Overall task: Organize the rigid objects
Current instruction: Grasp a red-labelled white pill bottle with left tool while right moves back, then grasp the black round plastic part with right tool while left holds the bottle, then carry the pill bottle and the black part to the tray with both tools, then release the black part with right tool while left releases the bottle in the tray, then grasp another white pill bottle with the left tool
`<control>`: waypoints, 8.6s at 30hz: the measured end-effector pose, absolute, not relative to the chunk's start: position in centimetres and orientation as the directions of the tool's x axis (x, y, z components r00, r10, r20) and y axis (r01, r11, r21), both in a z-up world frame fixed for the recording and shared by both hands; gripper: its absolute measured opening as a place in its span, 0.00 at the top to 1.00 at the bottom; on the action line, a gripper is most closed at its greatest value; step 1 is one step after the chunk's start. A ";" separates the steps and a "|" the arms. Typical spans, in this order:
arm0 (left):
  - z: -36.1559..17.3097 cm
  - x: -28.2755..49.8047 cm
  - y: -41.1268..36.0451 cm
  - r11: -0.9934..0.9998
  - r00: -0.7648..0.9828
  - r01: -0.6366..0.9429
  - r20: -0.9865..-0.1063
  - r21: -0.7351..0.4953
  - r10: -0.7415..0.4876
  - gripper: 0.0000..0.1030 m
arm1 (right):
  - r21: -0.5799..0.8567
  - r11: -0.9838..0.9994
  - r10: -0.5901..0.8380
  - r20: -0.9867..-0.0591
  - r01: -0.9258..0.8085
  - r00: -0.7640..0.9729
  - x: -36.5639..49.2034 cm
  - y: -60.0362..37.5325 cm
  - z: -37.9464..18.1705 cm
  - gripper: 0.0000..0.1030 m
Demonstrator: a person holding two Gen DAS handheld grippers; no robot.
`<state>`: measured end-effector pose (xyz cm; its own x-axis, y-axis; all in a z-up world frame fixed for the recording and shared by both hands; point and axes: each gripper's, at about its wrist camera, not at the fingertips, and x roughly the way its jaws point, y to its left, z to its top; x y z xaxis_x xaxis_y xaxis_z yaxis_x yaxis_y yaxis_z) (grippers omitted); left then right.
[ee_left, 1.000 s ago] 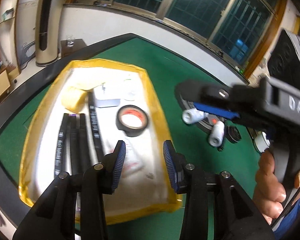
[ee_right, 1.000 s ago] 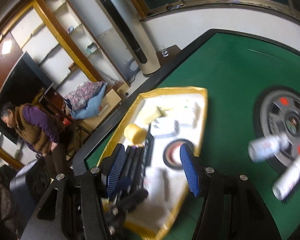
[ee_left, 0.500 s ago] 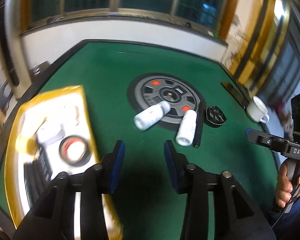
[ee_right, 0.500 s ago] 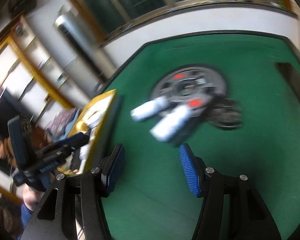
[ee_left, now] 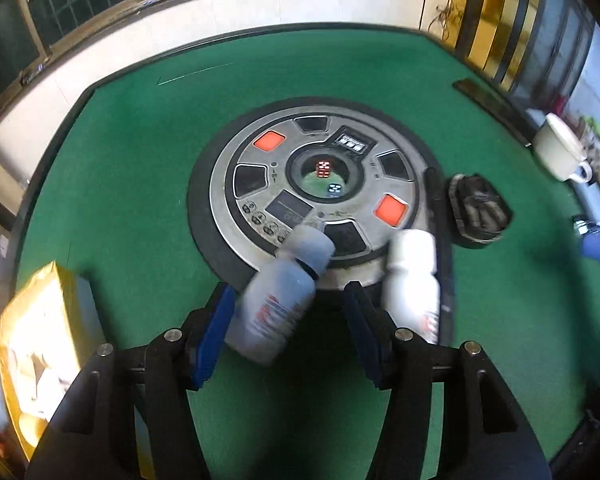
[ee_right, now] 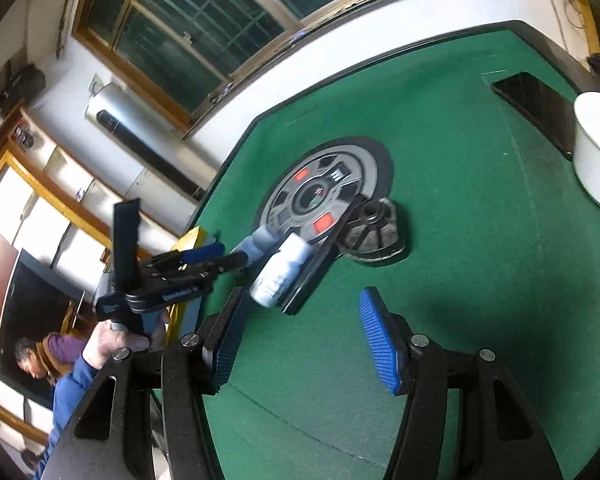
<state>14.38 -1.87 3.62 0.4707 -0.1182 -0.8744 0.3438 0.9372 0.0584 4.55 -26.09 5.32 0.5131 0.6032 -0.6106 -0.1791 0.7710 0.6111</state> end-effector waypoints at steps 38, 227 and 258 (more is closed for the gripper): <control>1.2 1.1 -1.7 0.981 0.575 0.150 -0.797 -0.119 -0.185 0.64 | 0.247 0.966 0.248 -0.819 -0.071 0.517 10.1 -21.4 1.8 0.51; 5.3 10.6 -6.6 0.953 0.442 0.273 -0.863 -0.128 -0.243 0.47 | 0.521 0.850 0.469 -0.676 -0.082 0.568 5.4 -23.9 5.3 0.49; 1.4 1.1 -3.2 0.980 0.545 0.167 -0.818 -0.110 -0.185 0.69 | 0.288 0.953 0.297 -0.845 -0.090 0.444 10.8 -16.1 2.4 0.59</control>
<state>1.07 -3.22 1.42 0.5448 -0.1847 -0.8180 0.1671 0.9798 -0.1100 10.77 -16.11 2.45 0.4437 0.2973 -0.8454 -0.0896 0.9534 0.2882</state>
